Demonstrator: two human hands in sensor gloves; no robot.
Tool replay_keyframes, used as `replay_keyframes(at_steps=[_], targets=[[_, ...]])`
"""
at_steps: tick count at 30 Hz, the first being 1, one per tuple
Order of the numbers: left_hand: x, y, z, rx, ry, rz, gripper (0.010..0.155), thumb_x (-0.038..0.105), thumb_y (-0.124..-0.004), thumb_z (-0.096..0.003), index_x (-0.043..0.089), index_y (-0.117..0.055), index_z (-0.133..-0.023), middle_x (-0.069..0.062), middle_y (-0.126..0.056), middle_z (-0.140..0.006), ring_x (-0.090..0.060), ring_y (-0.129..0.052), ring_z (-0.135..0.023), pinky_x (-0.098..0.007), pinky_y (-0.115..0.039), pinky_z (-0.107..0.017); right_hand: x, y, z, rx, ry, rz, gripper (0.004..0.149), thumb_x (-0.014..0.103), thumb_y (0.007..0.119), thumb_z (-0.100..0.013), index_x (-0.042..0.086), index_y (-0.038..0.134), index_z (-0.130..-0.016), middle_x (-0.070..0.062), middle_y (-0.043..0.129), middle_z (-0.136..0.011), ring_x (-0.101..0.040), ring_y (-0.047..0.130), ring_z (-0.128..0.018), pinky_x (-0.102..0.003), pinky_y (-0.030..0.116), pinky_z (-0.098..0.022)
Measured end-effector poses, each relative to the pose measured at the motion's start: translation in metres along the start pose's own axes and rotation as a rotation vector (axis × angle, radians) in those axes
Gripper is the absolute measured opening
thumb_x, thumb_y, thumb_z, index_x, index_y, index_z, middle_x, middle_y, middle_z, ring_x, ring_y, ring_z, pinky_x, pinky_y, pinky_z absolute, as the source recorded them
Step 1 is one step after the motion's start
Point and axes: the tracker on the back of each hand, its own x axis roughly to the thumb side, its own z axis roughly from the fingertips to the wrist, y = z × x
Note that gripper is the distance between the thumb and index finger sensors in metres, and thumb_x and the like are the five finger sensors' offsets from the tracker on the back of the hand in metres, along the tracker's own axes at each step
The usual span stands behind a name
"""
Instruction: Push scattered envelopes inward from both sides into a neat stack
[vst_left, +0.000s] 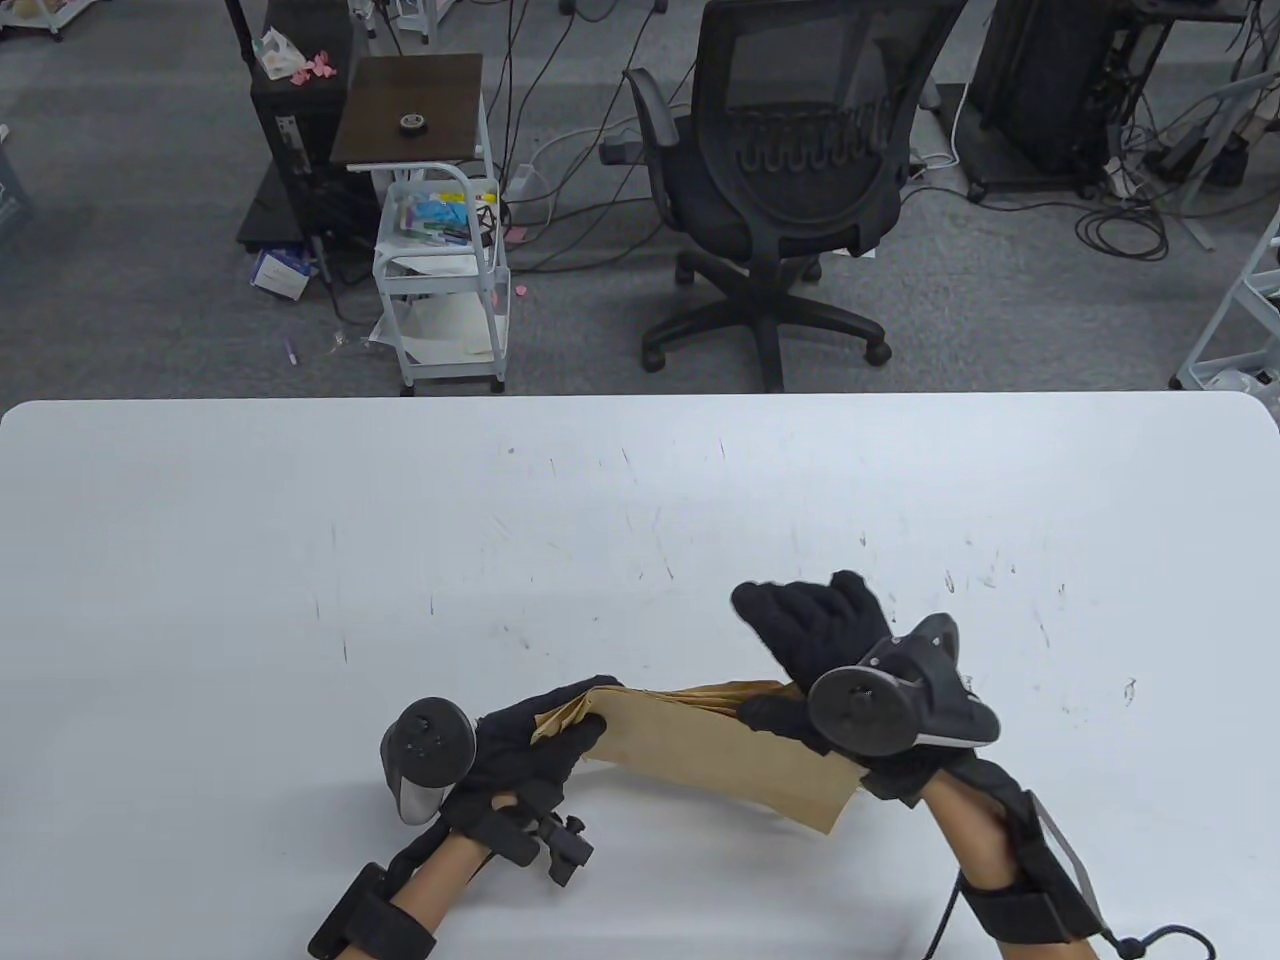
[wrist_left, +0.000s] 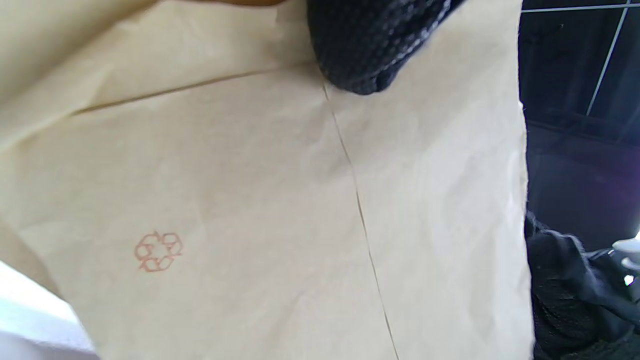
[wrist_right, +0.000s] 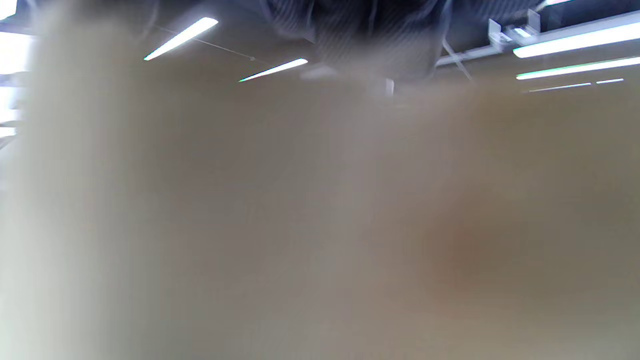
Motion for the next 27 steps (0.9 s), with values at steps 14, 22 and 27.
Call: replay_keyframes(at_steps=[14,22,27], targets=[[-0.002,0.004,-0.002,0.06,0.046,-0.003,0.044,0.025,-0.082,-0.0439,0.033,-0.083,-0.087,-0.001,-0.104,-0.078,-0.027,-0.106,-0.067,-0.053,-0.085,-0.057,-0.131,0.079,0.085,0.538,0.259,-0.703,0.13,0.061,0.079,-0.036,-0.013,-0.006,-0.1,-0.043,-0.003,-0.106,-0.075,0.012,-0.091,-0.081,0.022,-0.061],[-0.01,0.01,-0.004,-0.065,0.021,0.06,0.048,0.031,-0.079,-0.0471,0.03,-0.076,-0.095,-0.006,-0.094,-0.091,-0.033,-0.096,-0.08,-0.056,-0.077,-0.064,-0.08,0.123,0.053,0.458,0.12,-0.743,0.123,0.055,0.082,-0.037,-0.011,-0.003,-0.098,-0.04,0.0,-0.107,-0.072,0.016,-0.093,-0.081,0.025,-0.061],[-0.018,0.006,-0.008,-0.324,0.044,0.161,0.071,0.042,-0.081,-0.0478,0.024,-0.05,-0.109,-0.013,-0.066,-0.111,-0.044,-0.073,-0.099,-0.066,-0.063,-0.07,-0.062,0.121,0.039,0.281,0.092,-0.745,0.119,0.05,0.084,-0.038,-0.01,0.002,-0.101,-0.037,0.02,-0.111,-0.068,0.034,-0.095,-0.08,0.033,-0.062]])
